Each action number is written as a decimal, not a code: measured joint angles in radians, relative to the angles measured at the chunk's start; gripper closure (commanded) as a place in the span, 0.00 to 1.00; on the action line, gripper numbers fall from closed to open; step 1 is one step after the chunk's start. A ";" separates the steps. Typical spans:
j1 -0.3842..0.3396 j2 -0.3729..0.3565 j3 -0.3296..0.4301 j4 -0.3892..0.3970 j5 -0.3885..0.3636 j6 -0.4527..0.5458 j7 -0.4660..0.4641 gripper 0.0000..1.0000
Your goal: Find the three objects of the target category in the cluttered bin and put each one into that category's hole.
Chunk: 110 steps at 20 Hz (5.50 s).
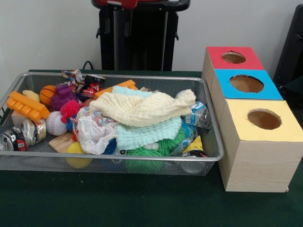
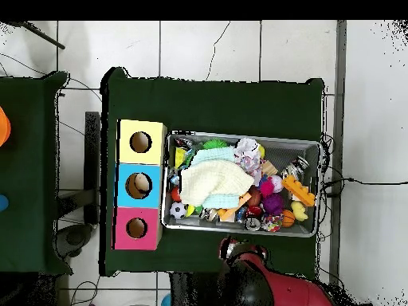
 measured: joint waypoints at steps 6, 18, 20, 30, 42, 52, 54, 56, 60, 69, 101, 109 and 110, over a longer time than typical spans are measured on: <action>0.023 0.030 0.001 -0.037 0.000 0.000 0.000 0.00; 0.082 0.134 0.002 -0.159 0.002 0.000 0.000 0.00; 0.088 0.152 0.002 -0.185 0.002 0.000 0.000 0.00; 0.124 0.268 0.002 -0.314 0.001 0.000 0.000 0.00; 0.191 0.436 -0.025 -0.460 0.001 -0.022 0.000 0.00; 0.213 0.551 -0.053 -0.529 0.002 -0.102 0.000 0.00; 0.213 0.566 -0.056 -0.539 0.002 -0.111 0.000 0.00; 0.214 0.592 -0.064 -0.554 0.002 -0.124 0.000 0.00; 0.221 0.605 -0.077 -0.575 0.002 -0.129 0.000 0.00; 0.244 0.622 -0.096 -0.606 0.002 -0.129 0.000 1.00; 0.027 0.241 0.058 -0.585 0.070 0.283 0.000 1.00; -0.045 0.231 0.115 -0.585 0.058 0.283 -0.001 1.00; -0.053 0.231 0.123 -0.585 0.052 0.283 -0.001 1.00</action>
